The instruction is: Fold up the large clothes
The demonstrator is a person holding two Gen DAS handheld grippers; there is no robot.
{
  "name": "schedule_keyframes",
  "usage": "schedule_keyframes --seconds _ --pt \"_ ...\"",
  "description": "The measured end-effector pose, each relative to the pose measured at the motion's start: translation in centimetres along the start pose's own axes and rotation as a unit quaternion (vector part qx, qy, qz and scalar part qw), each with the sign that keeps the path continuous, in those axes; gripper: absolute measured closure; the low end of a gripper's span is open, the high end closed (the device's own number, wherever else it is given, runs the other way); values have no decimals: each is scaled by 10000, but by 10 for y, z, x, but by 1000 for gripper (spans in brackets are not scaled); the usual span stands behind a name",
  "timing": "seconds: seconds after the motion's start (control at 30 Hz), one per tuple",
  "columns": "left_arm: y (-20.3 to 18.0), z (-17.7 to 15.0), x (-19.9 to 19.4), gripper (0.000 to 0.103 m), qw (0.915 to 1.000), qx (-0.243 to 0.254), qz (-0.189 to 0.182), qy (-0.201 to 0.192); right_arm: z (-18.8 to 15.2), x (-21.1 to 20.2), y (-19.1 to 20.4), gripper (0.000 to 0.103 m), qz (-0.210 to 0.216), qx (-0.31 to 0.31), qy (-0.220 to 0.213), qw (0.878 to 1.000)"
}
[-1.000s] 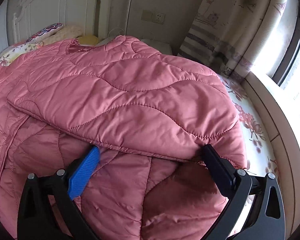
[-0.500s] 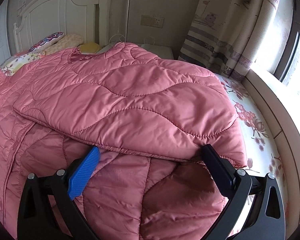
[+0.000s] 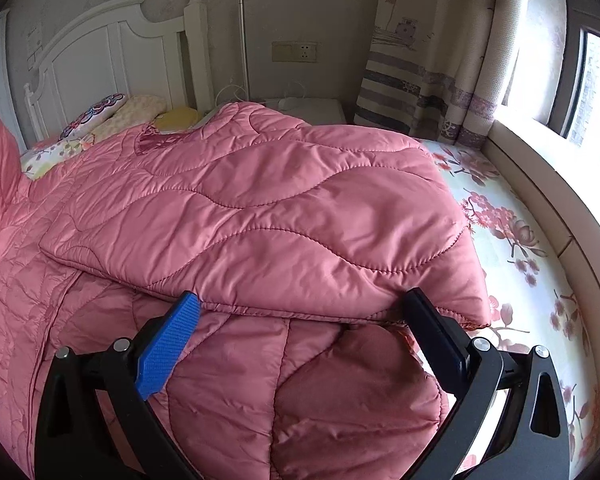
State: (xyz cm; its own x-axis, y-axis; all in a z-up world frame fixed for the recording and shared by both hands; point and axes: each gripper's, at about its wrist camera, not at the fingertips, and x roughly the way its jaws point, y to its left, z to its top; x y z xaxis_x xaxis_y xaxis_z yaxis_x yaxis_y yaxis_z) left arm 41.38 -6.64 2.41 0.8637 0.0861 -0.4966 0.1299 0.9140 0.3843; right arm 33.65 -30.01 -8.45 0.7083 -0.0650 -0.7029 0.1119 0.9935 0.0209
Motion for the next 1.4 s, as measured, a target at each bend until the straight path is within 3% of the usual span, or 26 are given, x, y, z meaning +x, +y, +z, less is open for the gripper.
schedule_keyframes --seconds 0.07,0.13,0.17,0.27,0.33,0.43,0.5,0.53,0.6,0.67,0.73,0.83,0.93,1.1,1.17,1.23,1.33,1.4 --pt "-62 -26 21 19 9935 1094 211 219 0 0 -2 5 8 53 1 10000" --pt "-99 -53 33 19 9854 1621 -12 513 0 0 -2 5 10 73 3 10000" --pt "-107 -70 39 20 9827 1714 -234 654 0 0 -2 5 3 80 7 10000" --pt "-107 -80 28 20 9858 1609 -206 434 0 0 -3 5 16 99 29 9999" --pt "-89 -80 15 20 9880 1407 -456 440 0 1 -3 5 21 106 49 9999" --pt "-46 -81 -12 11 9954 872 -360 171 -1 1 -3 5 32 114 41 9999" --pt "-19 -87 -23 4 9992 260 -260 164 0 1 -4 5 46 129 39 9999" --pt "5 -92 -20 4 9990 -272 -179 307 0 1 -4 5 43 127 41 9999" --pt "32 -107 -17 4 9915 -1132 43 641 0 1 -4 5 29 114 39 9999" --pt "65 -133 -4 4 9716 -2013 302 1206 -1 -1 -5 5 48 136 -10 9999" --pt "83 -156 10 5 9546 -2464 390 1626 -2 -11 -9 5 202 275 -254 9991" --pt "93 -177 14 5 9472 -2606 530 1791 -5 -36 -21 5 473 615 -818 9936" --pt "100 -196 11 5 9439 -2698 462 1848 -1 -55 -27 5 983 1002 -1023 9848" --pt "91 -201 8 5 9507 -2560 656 1623 34 -34 -7 6 1622 1205 -203 9792" --pt "91 -200 -3 4 9515 -2564 707 1549 53 -13 3 9 1974 1504 119 9686" --pt "93 -201 -5 4 9500 -2622 723 1535 68 9 14 10 2166 1800 312 9590" --pt "96 -201 -3 4 9445 -2741 674 1680 82 53 29 23 2343 2384 869 9385" --pt "98 -202 0 4 9413 -2824 614 1746 88 70 39 24 2184 2484 984 9386"
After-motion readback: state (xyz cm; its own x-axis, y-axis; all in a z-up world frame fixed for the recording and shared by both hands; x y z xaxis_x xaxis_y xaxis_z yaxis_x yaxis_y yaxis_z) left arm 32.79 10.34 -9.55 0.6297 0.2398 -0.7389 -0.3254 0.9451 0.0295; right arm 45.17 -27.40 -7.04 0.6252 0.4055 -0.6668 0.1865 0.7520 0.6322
